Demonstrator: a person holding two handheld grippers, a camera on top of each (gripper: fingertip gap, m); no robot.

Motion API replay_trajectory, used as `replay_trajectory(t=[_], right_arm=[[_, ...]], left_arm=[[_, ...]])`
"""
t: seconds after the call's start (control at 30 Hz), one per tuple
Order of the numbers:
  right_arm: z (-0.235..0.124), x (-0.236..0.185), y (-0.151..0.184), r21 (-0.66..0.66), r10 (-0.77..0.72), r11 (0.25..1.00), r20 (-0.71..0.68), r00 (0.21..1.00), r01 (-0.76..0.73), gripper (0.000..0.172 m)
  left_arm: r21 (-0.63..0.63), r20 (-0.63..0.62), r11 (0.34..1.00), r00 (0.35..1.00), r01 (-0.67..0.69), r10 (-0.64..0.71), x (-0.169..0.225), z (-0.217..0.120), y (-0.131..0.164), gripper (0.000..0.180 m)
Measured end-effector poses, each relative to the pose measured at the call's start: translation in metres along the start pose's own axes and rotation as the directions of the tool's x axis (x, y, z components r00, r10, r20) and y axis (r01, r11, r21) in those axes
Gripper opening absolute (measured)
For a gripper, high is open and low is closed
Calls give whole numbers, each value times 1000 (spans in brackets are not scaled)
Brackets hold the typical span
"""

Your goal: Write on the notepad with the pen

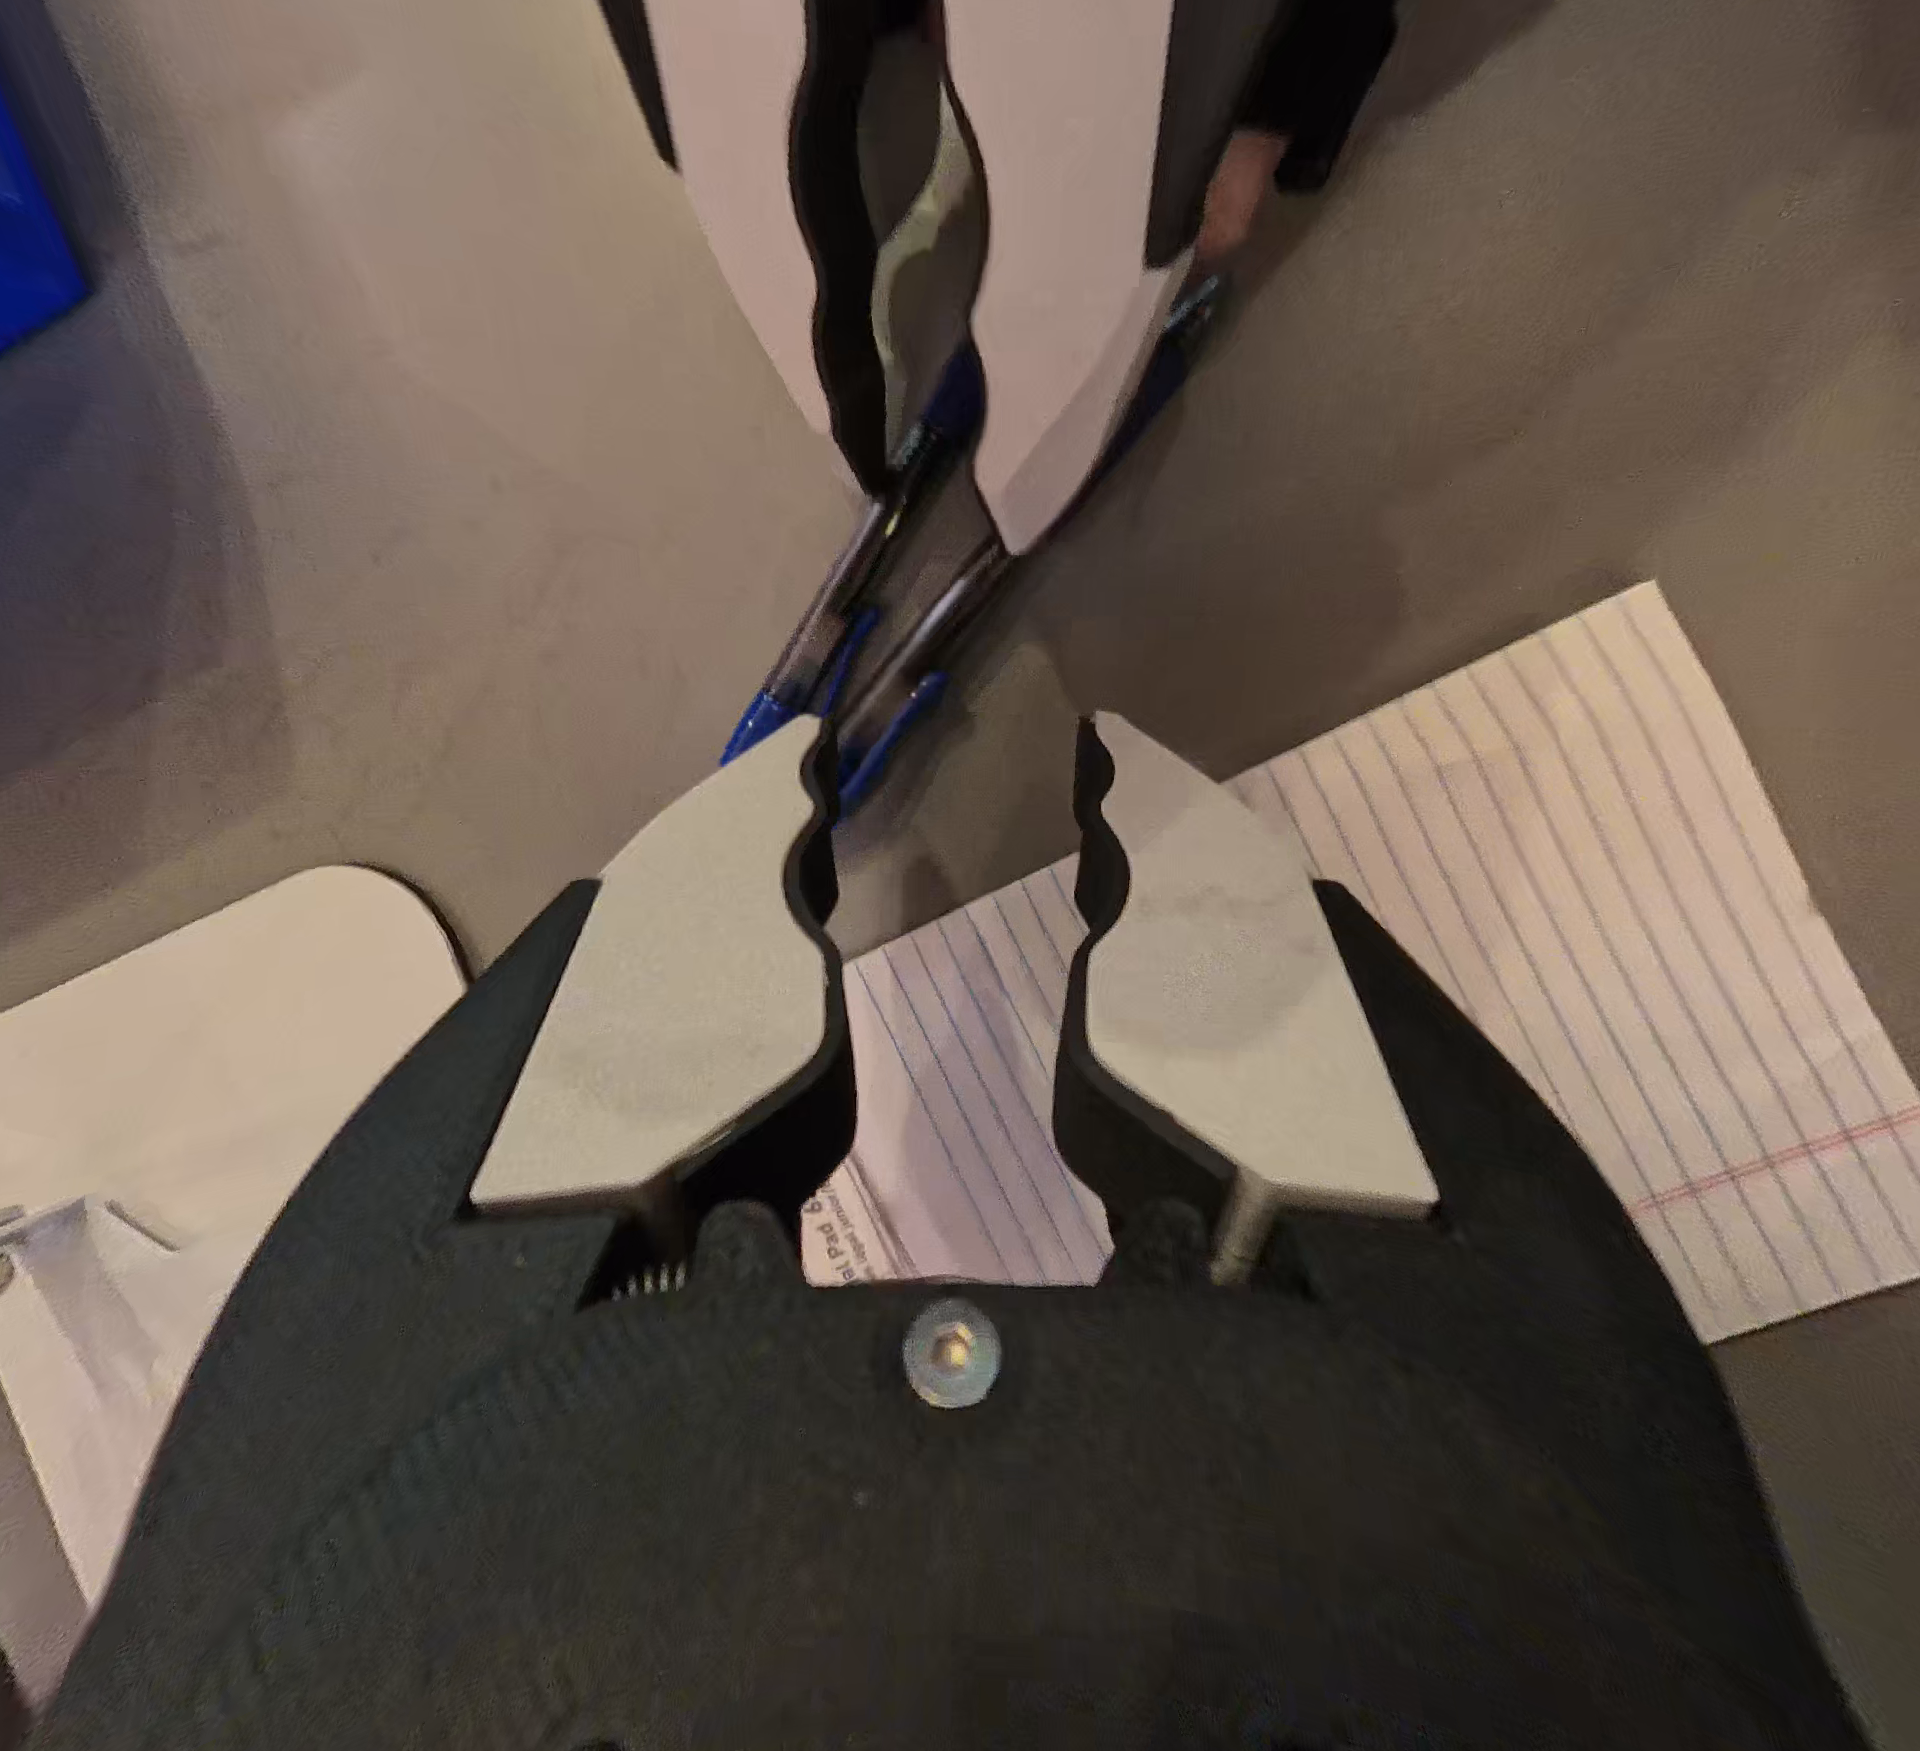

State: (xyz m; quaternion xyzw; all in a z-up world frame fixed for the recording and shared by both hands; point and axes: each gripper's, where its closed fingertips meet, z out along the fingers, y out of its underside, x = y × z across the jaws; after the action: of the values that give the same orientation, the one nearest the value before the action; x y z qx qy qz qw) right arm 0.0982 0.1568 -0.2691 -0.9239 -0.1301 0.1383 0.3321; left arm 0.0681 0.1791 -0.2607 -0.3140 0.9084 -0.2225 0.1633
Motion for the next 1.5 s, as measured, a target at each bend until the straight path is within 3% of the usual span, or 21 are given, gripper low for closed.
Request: replay_trajectory(t=[0.27, 0.43, 0.6, 0.87, 1.07, 1.2, 1.3, 1.37, 1.5], right_arm=[[-2, 9, 6, -39, 13, 999, 2, 1000, -13, 19], [0, 10, 9, -110, -105, 989, -75, 992, 96, 15], [1, 10, 9, -148, -199, 972, -99, 975, 183, 11], [-13, 16, -11, 73, -97, 992, -37, 995, 99, 11], [-48, 4, -54, 368, -20, 929, 143, 990, -34, 10], [-54, -10, -63, 439, -45, 896, 225, 973, -60, 10], [-56, -19, -67, 492, -56, 866, 272, 961, -89, 9], [-54, -23, -66, 489, -68, 869, 279, 958, -80, 10], [-52, -26, -65, 480, -91, 876, 272, 958, -53, 10]], left_arm=[[29, 14, 999, 999, 32, -32, -2, -1, 2, 44], [-15, 15, 1000, 1000, 18, -18, -2, 3, 5, 45], [28, 77, 997, 994, 73, -75, -13, -16, 8, 45], [137, 137, 968, 963, 213, -231, -19, -32, 12, 44], [371, 41, 861, 920, 349, -390, -23, -38, -18, 44], [565, -101, 699, 877, 438, -469, -31, -53, -52, 44], [646, -200, 600, 863, 472, -465, -32, -62, -69, 30], [666, -218, 578, 864, 471, -453, -33, -64, -75, 16], [664, -267, 573, 869, 480, -417, -28, -61, -84, 13]])
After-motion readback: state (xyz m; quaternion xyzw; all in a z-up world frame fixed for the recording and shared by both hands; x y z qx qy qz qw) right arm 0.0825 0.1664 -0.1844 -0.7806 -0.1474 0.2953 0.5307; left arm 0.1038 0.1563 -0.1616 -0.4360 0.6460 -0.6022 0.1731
